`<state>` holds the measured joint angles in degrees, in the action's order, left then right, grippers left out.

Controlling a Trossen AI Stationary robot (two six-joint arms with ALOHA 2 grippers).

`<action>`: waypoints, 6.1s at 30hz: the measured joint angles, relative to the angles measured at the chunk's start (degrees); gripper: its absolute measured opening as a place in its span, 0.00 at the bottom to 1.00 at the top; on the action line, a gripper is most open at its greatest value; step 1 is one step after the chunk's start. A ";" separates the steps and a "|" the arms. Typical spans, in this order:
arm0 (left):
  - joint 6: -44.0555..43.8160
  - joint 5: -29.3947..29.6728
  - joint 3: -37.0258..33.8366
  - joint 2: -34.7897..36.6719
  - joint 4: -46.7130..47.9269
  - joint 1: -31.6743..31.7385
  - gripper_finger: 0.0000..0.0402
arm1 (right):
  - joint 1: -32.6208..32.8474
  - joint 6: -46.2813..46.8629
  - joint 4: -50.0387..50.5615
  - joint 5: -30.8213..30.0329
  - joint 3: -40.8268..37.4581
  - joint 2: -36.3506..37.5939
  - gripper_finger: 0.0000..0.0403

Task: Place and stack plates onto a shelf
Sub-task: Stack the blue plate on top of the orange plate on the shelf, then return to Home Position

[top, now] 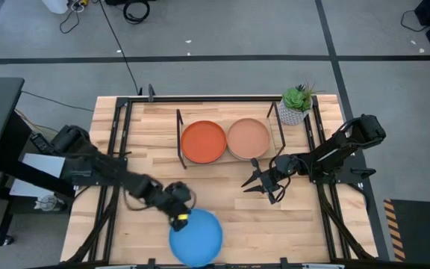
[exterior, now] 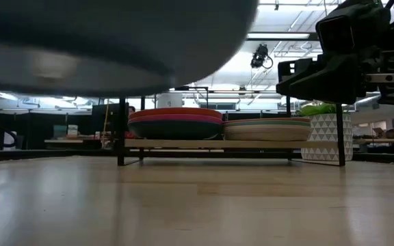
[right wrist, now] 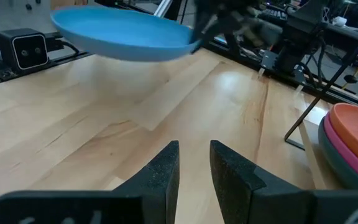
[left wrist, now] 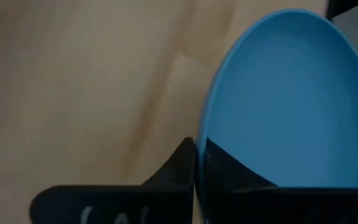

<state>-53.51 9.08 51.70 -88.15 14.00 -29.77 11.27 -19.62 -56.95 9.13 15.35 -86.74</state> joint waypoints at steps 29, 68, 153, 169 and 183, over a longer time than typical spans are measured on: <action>57.47 -11.72 35.51 -2.66 23.27 51.78 0.04 | 15.74 17.05 6.03 -22.19 -0.02 -2.27 0.24; 71.92 -9.29 48.84 -17.81 35.46 53.23 0.45 | 24.02 22.00 7.79 -33.73 -0.02 -2.27 0.24; 55.25 -7.47 -45.43 48.54 -36.97 21.76 0.11 | 18.31 12.99 52.43 -30.65 -8.10 74.31 0.03; 60.33 -3.98 -51.07 60.85 -27.96 21.76 0.11 | 18.27 2.91 58.95 -36.59 -6.97 85.40 0.04; 63.12 -6.81 -51.20 67.57 -20.61 21.79 0.11 | 18.27 5.93 57.95 -37.49 -6.97 85.40 0.04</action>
<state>9.62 2.27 0.49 -20.58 -6.60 -7.99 29.54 -13.69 0.99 -28.36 8.38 -1.34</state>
